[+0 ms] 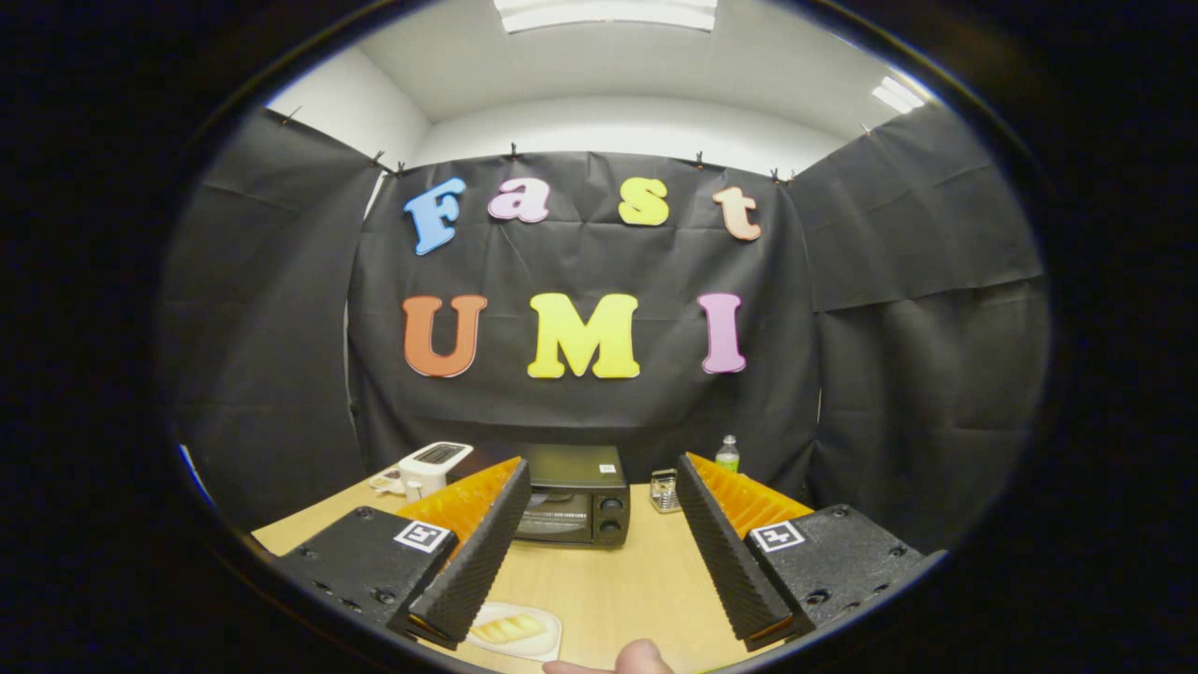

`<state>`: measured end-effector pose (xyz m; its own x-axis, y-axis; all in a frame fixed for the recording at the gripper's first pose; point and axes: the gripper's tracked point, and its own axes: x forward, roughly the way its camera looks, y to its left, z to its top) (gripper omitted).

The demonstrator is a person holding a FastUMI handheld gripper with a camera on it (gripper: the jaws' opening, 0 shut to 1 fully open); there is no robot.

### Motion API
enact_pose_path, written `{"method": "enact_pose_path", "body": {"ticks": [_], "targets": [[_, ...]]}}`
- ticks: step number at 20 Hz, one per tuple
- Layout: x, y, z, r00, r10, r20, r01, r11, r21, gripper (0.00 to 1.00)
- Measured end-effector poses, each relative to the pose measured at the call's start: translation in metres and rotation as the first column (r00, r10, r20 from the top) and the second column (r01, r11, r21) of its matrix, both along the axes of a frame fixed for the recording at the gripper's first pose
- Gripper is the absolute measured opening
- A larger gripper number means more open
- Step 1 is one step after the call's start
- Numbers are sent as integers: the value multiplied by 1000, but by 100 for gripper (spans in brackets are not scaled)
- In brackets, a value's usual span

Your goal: Open the toaster oven, put the food inside, and close the toaster oven door.

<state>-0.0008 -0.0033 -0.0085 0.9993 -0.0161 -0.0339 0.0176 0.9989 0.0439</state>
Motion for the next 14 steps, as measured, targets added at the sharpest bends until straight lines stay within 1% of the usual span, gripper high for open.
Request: {"method": "enact_pose_path", "body": {"ticks": [11,14], "targets": [[1,7,-1,1000,6,9,-6,1000,2,100],[4,14,0,1000,20,12,-20,1000,14,100]]}}
